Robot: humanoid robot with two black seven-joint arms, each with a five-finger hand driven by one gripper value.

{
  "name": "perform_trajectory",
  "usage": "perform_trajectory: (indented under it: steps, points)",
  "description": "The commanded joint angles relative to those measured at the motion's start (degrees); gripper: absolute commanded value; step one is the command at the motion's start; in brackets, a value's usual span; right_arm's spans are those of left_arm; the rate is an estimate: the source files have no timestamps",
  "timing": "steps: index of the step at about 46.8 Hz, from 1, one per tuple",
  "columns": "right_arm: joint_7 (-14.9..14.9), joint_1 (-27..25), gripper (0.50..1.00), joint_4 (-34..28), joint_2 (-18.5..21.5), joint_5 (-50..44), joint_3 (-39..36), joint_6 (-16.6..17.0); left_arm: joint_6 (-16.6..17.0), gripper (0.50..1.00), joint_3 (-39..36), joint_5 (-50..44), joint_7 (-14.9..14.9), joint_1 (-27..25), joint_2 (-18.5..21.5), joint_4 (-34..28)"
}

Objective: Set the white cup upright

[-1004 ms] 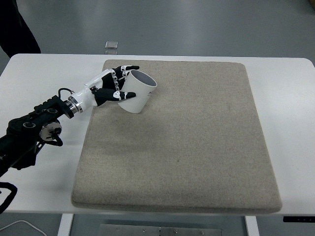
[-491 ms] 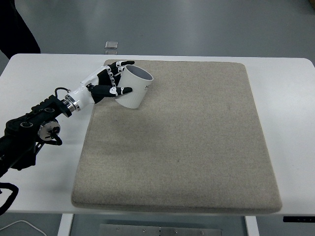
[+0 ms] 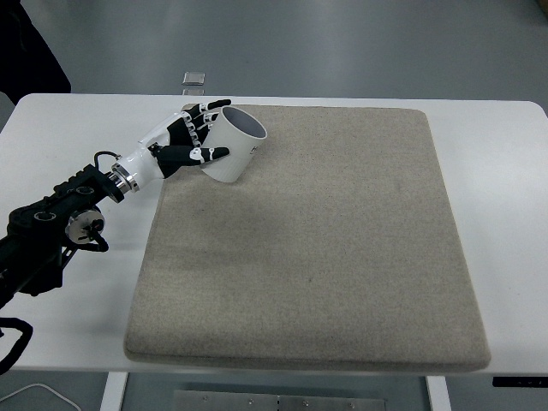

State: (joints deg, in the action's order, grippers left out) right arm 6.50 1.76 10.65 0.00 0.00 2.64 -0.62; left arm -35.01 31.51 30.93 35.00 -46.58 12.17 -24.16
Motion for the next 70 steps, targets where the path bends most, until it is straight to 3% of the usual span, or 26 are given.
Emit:
perform_trajectory:
  steps: [1, 33, 40, 57, 64, 70]
  points:
    - [0.0, 0.0, 0.93, 0.0, 0.0, 0.0, 0.0, 0.0, 0.0, 0.934, 0.1, -0.1, 0.0, 0.0, 0.1, 0.0]
    - [0.0, 0.0, 0.93, 0.1, 0.0, 0.0, 0.0, 0.0, 0.0, 0.951, 5.6, -1.9, 0.0, -1.0, 1.6, -0.8]
    - [0.0, 0.0, 0.93, 0.0, 0.0, 0.0, 0.0, 0.0, 0.0, 0.954, 5.6, -6.5, 0.0, -3.1, 4.0, -1.5]
    - [0.0, 0.0, 0.93, 0.0, 0.0, 0.0, 0.0, 0.0, 0.0, 0.956, 4.8, -14.7, 0.0, -9.3, 4.2, 1.2]
    - [0.0, 0.0, 0.93, 0.1, 0.0, 0.0, 0.0, 0.0, 3.9, 0.956, 5.1, -16.2, 0.0, -10.5, 3.8, 1.8]
    - [0.0, 0.0, 0.93, 0.0, 0.0, 0.0, 0.0, 0.0, 9.3, 0.956, 5.2, -21.1, 0.0, -10.5, 3.6, 2.1]
